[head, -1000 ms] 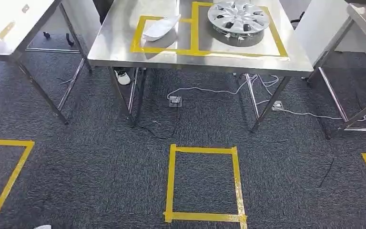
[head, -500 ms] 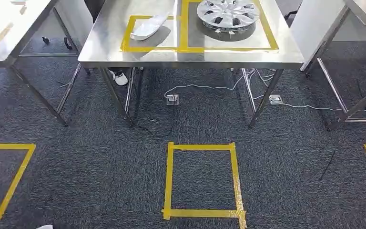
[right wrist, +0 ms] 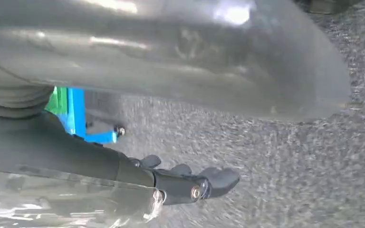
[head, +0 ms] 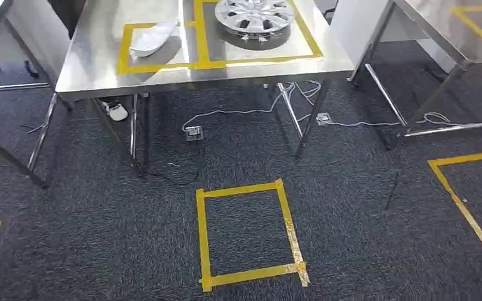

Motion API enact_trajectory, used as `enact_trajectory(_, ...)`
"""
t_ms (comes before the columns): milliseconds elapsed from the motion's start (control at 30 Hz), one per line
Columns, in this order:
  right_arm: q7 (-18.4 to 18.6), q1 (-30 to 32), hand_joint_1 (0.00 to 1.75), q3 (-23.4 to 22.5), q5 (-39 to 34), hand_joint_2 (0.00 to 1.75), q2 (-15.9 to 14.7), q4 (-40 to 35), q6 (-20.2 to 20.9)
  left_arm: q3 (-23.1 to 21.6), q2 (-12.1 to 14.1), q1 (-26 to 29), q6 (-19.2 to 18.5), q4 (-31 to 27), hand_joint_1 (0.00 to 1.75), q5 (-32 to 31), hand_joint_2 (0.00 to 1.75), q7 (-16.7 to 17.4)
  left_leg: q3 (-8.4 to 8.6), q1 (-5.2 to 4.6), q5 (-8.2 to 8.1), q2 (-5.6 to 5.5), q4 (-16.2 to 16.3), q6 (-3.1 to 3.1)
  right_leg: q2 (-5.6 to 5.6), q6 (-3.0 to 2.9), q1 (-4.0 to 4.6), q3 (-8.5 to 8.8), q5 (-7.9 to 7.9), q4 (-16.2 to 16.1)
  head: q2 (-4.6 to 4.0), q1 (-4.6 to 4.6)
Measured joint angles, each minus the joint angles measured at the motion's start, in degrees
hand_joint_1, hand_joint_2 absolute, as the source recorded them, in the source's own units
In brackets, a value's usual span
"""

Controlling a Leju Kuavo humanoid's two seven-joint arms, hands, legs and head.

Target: Take the parts from the cabinet and place them on the table.

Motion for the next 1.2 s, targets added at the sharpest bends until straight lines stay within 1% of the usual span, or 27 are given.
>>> enact_trajectory(33,0.04,0.26,0.0,-0.02,-0.02,0.0,0.04,0.04,0.02,-0.02,0.0,-0.01,0.0,0.0,0.0,0.0,0.0,0.06,0.02,0.01,-0.06,0.7,0.0,-0.06,-0.19,0.12,-0.21,-0.38,0.36,1.04,0.0,0.02)
enact_trajectory(67,0.2,0.57,0.0,-0.11,0.0,0.0,0.04,0.07,0.07,-0.07,0.0,-0.12,-0.02,0.0,0.0,0.0,0.0,0.17,0.07,0.01,-0.11,1.41,0.01,-0.12,-0.28,0.12,-0.35,0.77,2.36,-0.96,0.0,0.04)
enact_trajectory(133,0.37,0.76,0.0,-0.39,0.0,0.0,0.04,0.11,0.11,-0.39,-0.02,-0.33,-0.04,0.0,0.0,0.0,0.0,0.33,0.32,0.01,-0.26,2.35,0.0,-0.36,-1.2,-0.33,-0.25,5.38,7.39,-10.06,0.0,0.06)
enact_trajectory(167,0.39,0.74,0.0,-0.44,-0.02,0.0,0.04,0.13,0.11,-0.59,-0.02,-0.4,-0.07,0.0,0.0,0.0,0.0,0.39,0.49,-0.01,-0.35,2.78,-0.04,-0.51,-3.3,-0.89,-0.01,7.98,9.28,-15.07,0.0,0.09)
enact_trajectory(200,0.39,0.52,0.0,-0.46,0.0,0.0,0.04,0.13,0.13,-0.81,-0.02,-0.42,-0.09,0.0,0.0,-0.02,0.0,0.48,0.5,-0.34,-0.5,3.28,0.06,-0.78,-4.92,-1.22,0.74,8.67,8.22,-16.6,0.0,0.09)
enact_trajectory(333,0.57,0.58,0.0,-0.92,0.0,0.0,0.09,0.17,0.15,-1.05,0.09,-0.53,-0.15,-0.02,0.0,-0.15,0.0,0.66,1.12,-0.37,-0.57,5.54,-0.33,-2.07,-2.89,-2.71,0.87,8.3,8.43,-17.27,0.0,0.17)
enact_trajectory(367,0.59,0.78,0.0,-0.98,0.0,0.0,0.15,0.17,0.2,-1.11,0.15,-0.64,-0.15,-0.05,0.0,-0.2,0.0,0.77,1.09,-0.05,-1.37,3.12,0.19,-2.45,-2.47,-3.14,0.4,9.03,8.94,-18.03,0.0,0.11)
enact_trajectory(400,0.61,0.73,0.0,-1.22,0.04,0.0,0.35,0.2,0.22,-1.22,0.28,-0.68,-0.15,-0.07,0.0,-0.22,0.0,0.79,0.23,0.06,-2.95,-0.9,2.13,-2.49,-2.05,-3.47,0.3,9.03,9.1,-18.26,0.0,-0.14)
enact_trajectory(433,0.63,0.52,0.0,-1.36,0.04,0.0,0.33,0.2,0.24,-1.36,0.35,-0.6,-0.2,-0.04,0.0,-0.22,0.0,0.81,-1.68,0.0,-5.31,-2.03,6.21,-2.49,-1.41,-3.75,0.3,8.87,9.25,-18.22,0.0,-0.35)
enact_trajectory(467,0.7,0.43,0.0,-1.4,0.07,0.0,0.37,0.2,0.28,-1.4,0.5,-0.52,-0.33,-0.04,0.0,-0.22,0.0,0.92,-4.0,0.03,-7.46,-2.25,10.98,-2.54,-0.68,-3.85,0.41,8.8,9.24,-18.19,0.0,-0.7)
enact_trajectory(500,0.83,0.46,0.0,-1.42,0.07,0.0,0.44,0.2,0.31,-1.44,0.63,-0.43,-0.46,-0.04,0.0,-0.24,0.0,1.12,-6.08,0.01,-8.85,-2.18,14.94,-2.57,0.08,-3.89,0.51,8.77,9.22,-18.1,0.0,-0.72)
enact_trajectory(533,1.03,0.54,0.0,-1.42,0.07,0.0,0.5,0.17,0.33,-1.46,0.7,-0.31,-0.59,-0.04,0.0,-0.24,0.0,1.2,-7.4,-0.03,-8.91,-2.05,17.05,-2.57,0.85,-3.93,0.61,8.75,9.19,-17.97,0.0,-0.72)
enact_trajectory(567,1.09,0.65,0.0,-1.46,0.09,0.0,0.5,0.17,0.35,-1.49,0.83,-0.18,-0.63,-0.02,0.0,-0.26,0.0,1.27,-7.46,-0.02,-7.43,-1.96,16.41,-2.49,1.71,-4.02,0.67,8.75,9.11,-17.77,0.0,-0.72)
enact_trajectory(600,1.14,0.71,0.0,-1.53,0.09,0.0,0.57,0.2,0.42,-1.53,0.94,-0.17,-0.66,-0.02,0.0,-0.26,0.0,1.29,-6.44,-0.02,-5.0,-2.0,13.62,-2.34,2.47,-3.9,0.68,8.76,8.97,-17.51,0.0,-0.72)
enact_trajectory(633,1.18,0.72,0.0,-1.62,0.09,0.0,0.66,0.2,0.48,-1.64,0.98,-0.22,-0.66,-0.04,0.0,-0.28,0.0,1.29,-4.24,0.03,-1.7,-2.75,8.64,-2.15,3.4,-3.77,0.66,8.77,8.73,-17.16,0.0,-0.72)
enact_trajectory(667,1.18,0.7,0.0,-1.68,0.09,0.0,0.72,0.2,0.48,-1.88,1.11,-0.23,-0.68,-0.04,0.0,-0.28,0.0,1.29,-2.05,0.06,0.94,-4.83,3.72,-1.95,4.12,-3.53,0.59,8.74,8.44,-16.7,0.0,-0.77)
enact_trajectory(700,1.18,0.72,0.0,-1.73,0.09,0.0,0.85,0.17,0.48,-1.99,1.29,-0.24,-0.7,-0.02,0.0,-0.31,0.0,1.29,-1.3,0.41,-0.06,-8.39,2.51,-1.58,4.62,-3.22,0.52,8.5,8.19,-16.37,0.0,-0.74)
enact_trajectory(733,1.2,0.46,0.0,-1.77,0.11,0.0,0.85,0.17,0.48,-2.03,1.33,-0.04,-0.72,-0.04,0.0,-0.31,0.0,1.29,-0.92,0.57,-0.28,-8.16,0.98,-1.71,5.43,-2.86,0.55,8.05,7.93,-15.63,0.0,-0.63)
enact_trajectory(867,1.18,0.46,0.0,-1.79,0.13,0.0,0.87,0.2,0.55,-2.4,1.42,-0.16,-0.83,-0.02,0.0,-0.37,0.0,1.36,-0.74,0.08,-0.28,-6.03,1.26,-1.2,8.07,-1.7,-0.06,7.29,8.49,-16.1,0.0,-0.68)
enact_trajectory(900,1.2,0.53,0.0,-1.79,0.13,0.0,0.87,0.2,0.55,-2.4,1.38,-0.23,-0.79,-0.04,0.0,-0.37,0.0,1.31,-0.46,0.59,-0.06,-4.83,0.63,-0.83,7.64,-1.55,-0.05,7.18,8.12,-15.66,0.0,-0.66)
enact_trajectory(933,1.2,0.63,0.0,-1.79,0.18,0.0,1.16,0.28,0.57,-2.4,1.53,-0.28,-0.76,-0.07,0.0,-0.37,0.0,1.31,-0.15,0.47,-0.11,-3.89,0.41,-0.61,3.74,-1.09,0.32,6.45,6.94,-13.93,0.0,-0.48)
enact_trajectory(967,1.22,0.39,0.0,-1.81,0.17,0.0,1.14,0.28,0.54,-2.43,1.51,-0.19,-0.79,-0.04,0.0,-0.37,0.0,1.31,0.03,0.39,-0.25,-2.7,0.41,-0.37,1.74,-0.66,0.22,4.57,4.88,-10.4,0.0,-0.15)
enact_trajectory(1033,1.22,0.04,0.0,-1.81,0.33,0.0,1.2,0.31,0.55,-2.45,1.6,-0.02,-0.79,-0.04,0.0,-0.37,0.0,1.46,0.14,0.24,-0.53,-0.49,0.42,-0.27,0.16,-0.09,-0.01,0.22,1.18,-2.06,0.0,-0.15)
enact_trajectory(1067,1.22,0.12,0.0,-1.81,0.35,0.0,1.29,0.33,0.55,-2.45,1.66,-0.02,-0.81,-0.02,0.0,-0.37,0.0,1.6,0.13,0.2,-0.67,0.6,0.44,-0.3,-0.13,0.14,-0.24,-1.52,0.42,1.19,0.0,-0.15)
enact_trajectory(1100,1.24,0.38,0.0,-1.84,0.42,0.0,1.33,0.35,0.55,-2.45,1.7,-0.05,-0.81,-0.02,0.0,-0.37,0.0,1.6,0.24,0.18,-0.82,1.37,0.44,-0.34,-0.24,0.19,-0.36,-1.61,1.2,1.38,0.0,-0.15)
enact_trajectory(1133,1.38,0.72,0.0,-1.84,0.53,0.0,1.36,0.35,0.55,-2.45,1.75,-0.16,-0.83,-0.02,0.0,-0.35,0.0,1.6,0.39,0.19,-0.97,1.95,0.44,-0.49,-0.39,0.13,-0.45,-0.48,3.22,-0.89,0.0,-0.13)
enact_trajectory(1200,1.38,0.95,0.0,-1.9,0.65,0.0,1.42,0.37,0.48,-2.47,1.81,-0.33,-0.89,-0.04,0.0,-0.24,0.0,1.6,0.92,0.19,-1.29,2.89,0.43,-0.82,-1.16,-0.35,-0.35,3.86,8.15,-9.45,0.0,-0.13)
